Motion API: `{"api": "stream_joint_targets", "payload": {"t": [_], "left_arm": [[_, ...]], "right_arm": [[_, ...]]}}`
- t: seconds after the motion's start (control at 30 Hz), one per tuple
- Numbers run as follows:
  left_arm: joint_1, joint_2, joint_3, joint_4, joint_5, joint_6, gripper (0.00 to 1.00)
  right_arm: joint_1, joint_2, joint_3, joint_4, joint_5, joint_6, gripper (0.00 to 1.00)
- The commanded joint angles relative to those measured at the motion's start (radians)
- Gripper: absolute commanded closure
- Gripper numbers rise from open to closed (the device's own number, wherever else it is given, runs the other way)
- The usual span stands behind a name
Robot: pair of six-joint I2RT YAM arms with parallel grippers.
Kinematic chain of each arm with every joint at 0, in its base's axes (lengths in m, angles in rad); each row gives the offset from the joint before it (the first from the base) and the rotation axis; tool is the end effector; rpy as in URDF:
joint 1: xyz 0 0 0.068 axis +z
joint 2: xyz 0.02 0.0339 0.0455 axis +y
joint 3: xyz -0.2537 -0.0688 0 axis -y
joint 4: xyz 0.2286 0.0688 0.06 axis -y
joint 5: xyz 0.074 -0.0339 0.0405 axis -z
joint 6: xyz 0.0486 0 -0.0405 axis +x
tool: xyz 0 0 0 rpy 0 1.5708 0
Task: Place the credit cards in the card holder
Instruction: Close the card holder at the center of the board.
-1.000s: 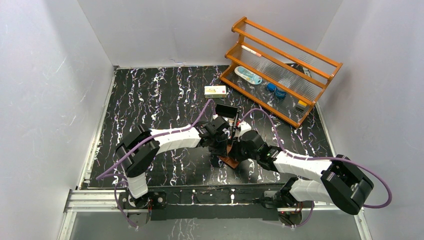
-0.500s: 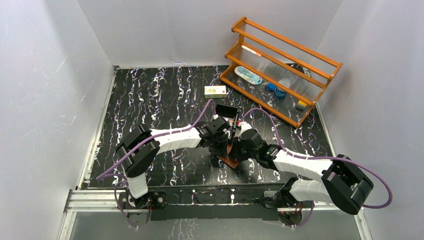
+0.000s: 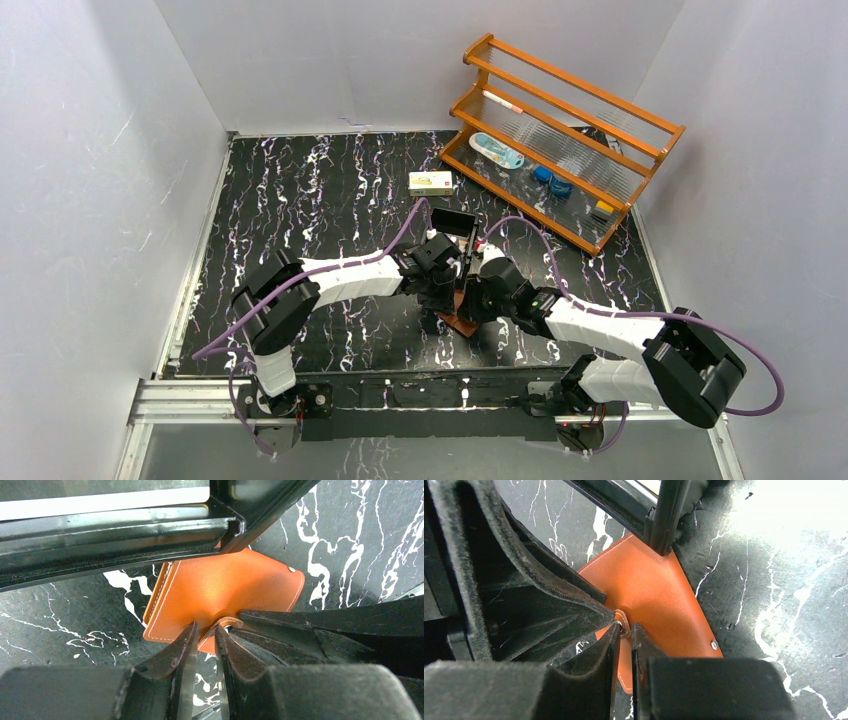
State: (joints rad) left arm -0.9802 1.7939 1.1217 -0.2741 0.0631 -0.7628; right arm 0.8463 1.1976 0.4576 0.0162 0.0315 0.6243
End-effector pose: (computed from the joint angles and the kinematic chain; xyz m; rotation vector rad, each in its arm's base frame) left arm 0.2001 -0.3040 0.1661 0.3197 2.6768 -0.7207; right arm 0.1527 0.1702 0.1587 -0.2492 2.3896 0.6984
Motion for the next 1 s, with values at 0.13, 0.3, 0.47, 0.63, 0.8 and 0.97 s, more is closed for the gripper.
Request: {"api": "stream_joint_targets", "payload": {"t": [0.13,0.3,0.47,0.63,0.8,0.97], "left_arm": [[-0.017,0.054,-0.005,-0.082,-0.035,0.006,0.81],[-0.018,0.055,-0.006,-0.082,-0.036,0.006,0.81],[-0.020,0.059,-0.008,-0.079,-0.033,0.002,0.81],[-0.021,0.061,-0.010,-0.076,-0.030,0.000,0.81],[-0.021,0.059,-0.011,-0.076,-0.031,0.002,0.81],[-0.022,0.059,-0.007,-0.079,-0.031,0.007,0.81]], "right_arm": [[0.005,0.027,0.032,-0.068,0.071,0.022,0.79],[0.005,0.051,0.030,-0.080,0.086,0.031,0.80],[0.005,0.074,0.007,-0.093,0.109,0.063,0.83],[0.005,0.083,-0.022,-0.106,0.122,0.091,0.89],[0.005,0.028,-0.081,-0.115,0.130,0.121,0.98],[0.005,0.006,-0.100,-0.147,0.166,0.157,1.00]]}}
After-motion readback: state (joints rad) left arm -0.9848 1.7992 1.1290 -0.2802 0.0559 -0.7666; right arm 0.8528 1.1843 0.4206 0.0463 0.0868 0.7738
